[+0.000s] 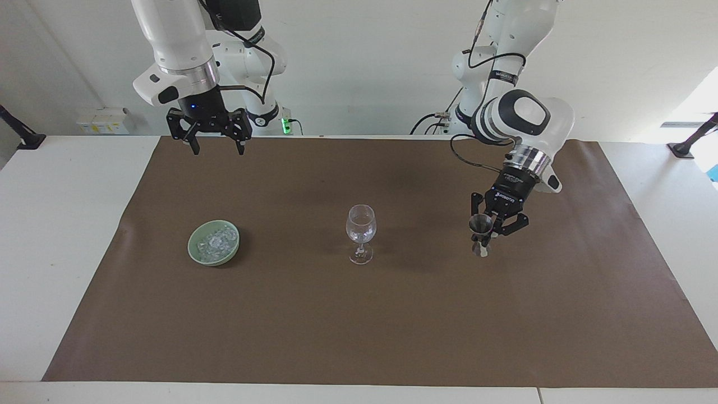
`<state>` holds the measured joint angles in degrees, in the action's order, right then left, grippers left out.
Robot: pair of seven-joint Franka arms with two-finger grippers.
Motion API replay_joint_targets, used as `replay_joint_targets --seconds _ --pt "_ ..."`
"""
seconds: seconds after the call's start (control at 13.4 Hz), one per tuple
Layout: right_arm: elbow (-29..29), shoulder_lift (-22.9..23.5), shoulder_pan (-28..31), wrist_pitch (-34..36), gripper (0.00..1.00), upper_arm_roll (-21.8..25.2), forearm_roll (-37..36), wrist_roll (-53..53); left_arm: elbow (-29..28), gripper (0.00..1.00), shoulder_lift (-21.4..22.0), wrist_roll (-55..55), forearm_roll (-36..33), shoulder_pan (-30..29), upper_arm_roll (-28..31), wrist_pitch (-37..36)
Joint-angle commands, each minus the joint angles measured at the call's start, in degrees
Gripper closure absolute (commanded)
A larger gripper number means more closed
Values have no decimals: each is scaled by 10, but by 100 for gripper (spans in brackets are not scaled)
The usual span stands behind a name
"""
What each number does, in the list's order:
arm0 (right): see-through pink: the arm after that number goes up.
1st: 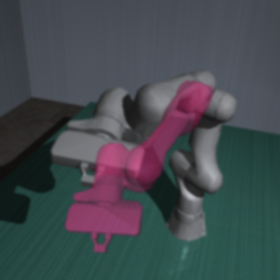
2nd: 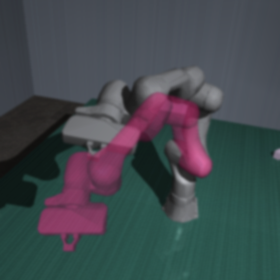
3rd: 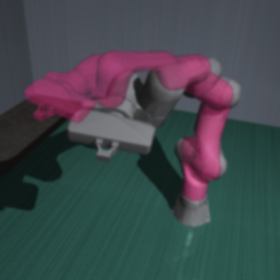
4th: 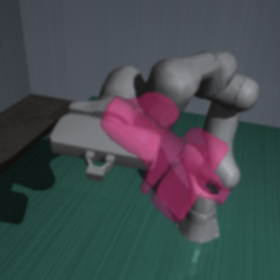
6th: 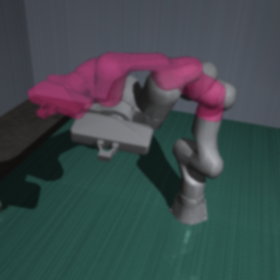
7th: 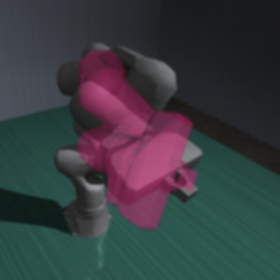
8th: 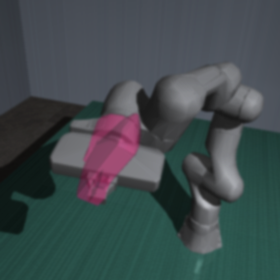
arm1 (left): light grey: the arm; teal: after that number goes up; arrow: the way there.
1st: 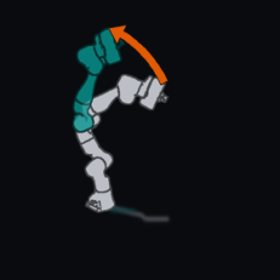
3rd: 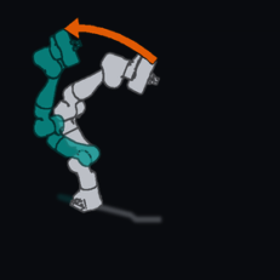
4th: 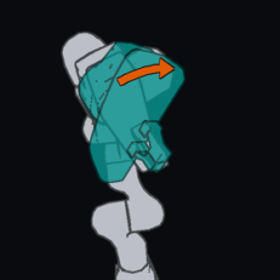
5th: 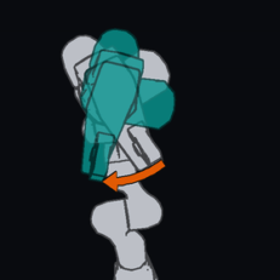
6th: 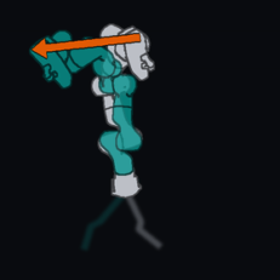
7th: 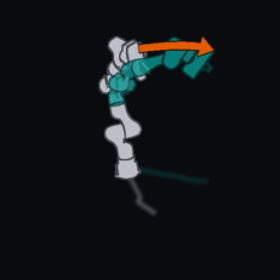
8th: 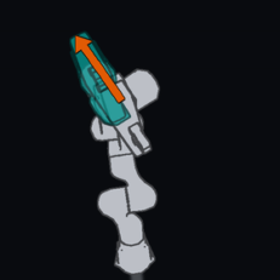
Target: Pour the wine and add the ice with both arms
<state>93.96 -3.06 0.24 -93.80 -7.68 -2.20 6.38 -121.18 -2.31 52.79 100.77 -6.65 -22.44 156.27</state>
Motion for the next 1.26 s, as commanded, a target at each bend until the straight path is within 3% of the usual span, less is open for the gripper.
replay_joint_targets --seconds 0.0,0.37,0.6,0.89,1.19 --pt "10 -12 8 4 0 -4 1 -15 -62 100 48 11 -4 -53 -2 -82" --pt "11 -12 7 4 0 -4 1 -15 -83 100 43 6 -106 -166 -2 -230" --pt "11 -12 8 4 0 -4 1 -15 -83 100 13 -2 -164 -241 -3 -325" --pt "11 -12 8 4 0 -3 1 -15 -81 100 -45 -39 -185 -295 -3 -372" --pt "23 -16 28 4 0 -3 1 -16 -81 100 -91 -104 -181 -319 -3 -374"
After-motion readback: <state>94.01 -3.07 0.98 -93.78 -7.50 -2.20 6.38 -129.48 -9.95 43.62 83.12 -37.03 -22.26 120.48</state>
